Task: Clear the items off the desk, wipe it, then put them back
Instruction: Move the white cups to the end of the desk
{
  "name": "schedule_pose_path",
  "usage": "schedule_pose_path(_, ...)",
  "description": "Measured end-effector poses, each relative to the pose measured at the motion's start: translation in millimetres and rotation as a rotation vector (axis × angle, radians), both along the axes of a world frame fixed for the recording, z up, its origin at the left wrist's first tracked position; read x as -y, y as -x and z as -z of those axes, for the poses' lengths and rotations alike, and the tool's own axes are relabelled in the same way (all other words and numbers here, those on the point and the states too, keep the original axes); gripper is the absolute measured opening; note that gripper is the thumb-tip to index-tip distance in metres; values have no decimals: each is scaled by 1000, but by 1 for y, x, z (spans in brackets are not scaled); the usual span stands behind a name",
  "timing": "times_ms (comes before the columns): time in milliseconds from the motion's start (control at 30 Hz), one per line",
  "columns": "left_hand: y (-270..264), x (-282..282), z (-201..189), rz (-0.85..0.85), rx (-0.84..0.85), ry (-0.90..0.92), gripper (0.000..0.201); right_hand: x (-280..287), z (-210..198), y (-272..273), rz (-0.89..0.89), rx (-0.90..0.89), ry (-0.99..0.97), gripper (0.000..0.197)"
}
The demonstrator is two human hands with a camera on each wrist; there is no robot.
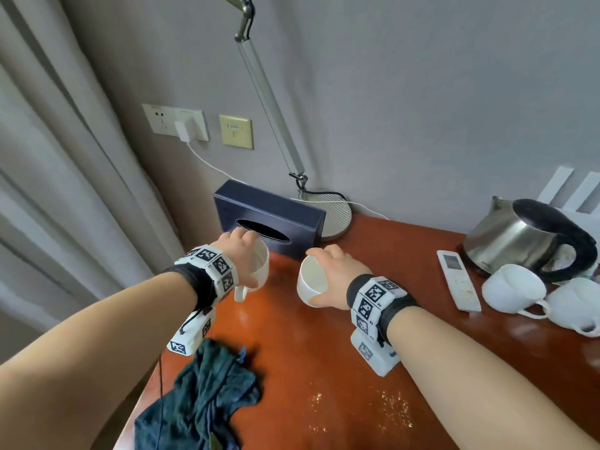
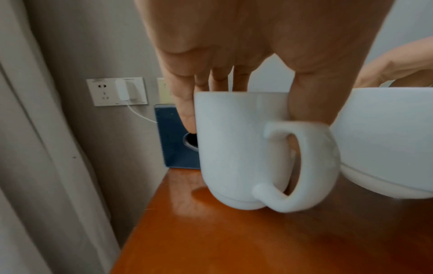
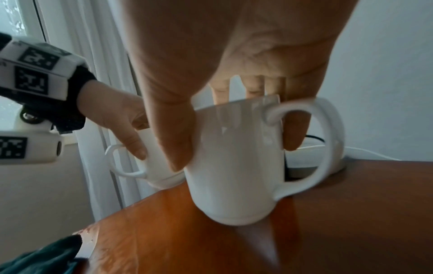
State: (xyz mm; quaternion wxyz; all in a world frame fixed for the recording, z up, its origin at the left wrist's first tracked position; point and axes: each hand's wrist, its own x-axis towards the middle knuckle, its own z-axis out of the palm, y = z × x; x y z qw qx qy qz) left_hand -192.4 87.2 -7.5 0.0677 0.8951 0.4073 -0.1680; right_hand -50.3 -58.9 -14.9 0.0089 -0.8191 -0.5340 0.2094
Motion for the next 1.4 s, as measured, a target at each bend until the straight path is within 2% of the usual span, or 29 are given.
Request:
schedule_pose_path(267, 25, -71, 34, 32, -5, 9, 94, -73, 30, 41, 47, 9, -6, 78)
schedule_pose_path(567, 12, -106, 46, 59, 42, 83, 95, -120, 41, 45, 107, 36, 26, 80)
schedule_pose_path(900, 11, -111, 49, 15, 125, 150, 94, -122, 49, 52, 193, -14, -22, 88)
schedule_pose_path(1400, 17, -96, 50, 15, 145, 182, 93, -113, 50, 52, 252, -29, -81, 76)
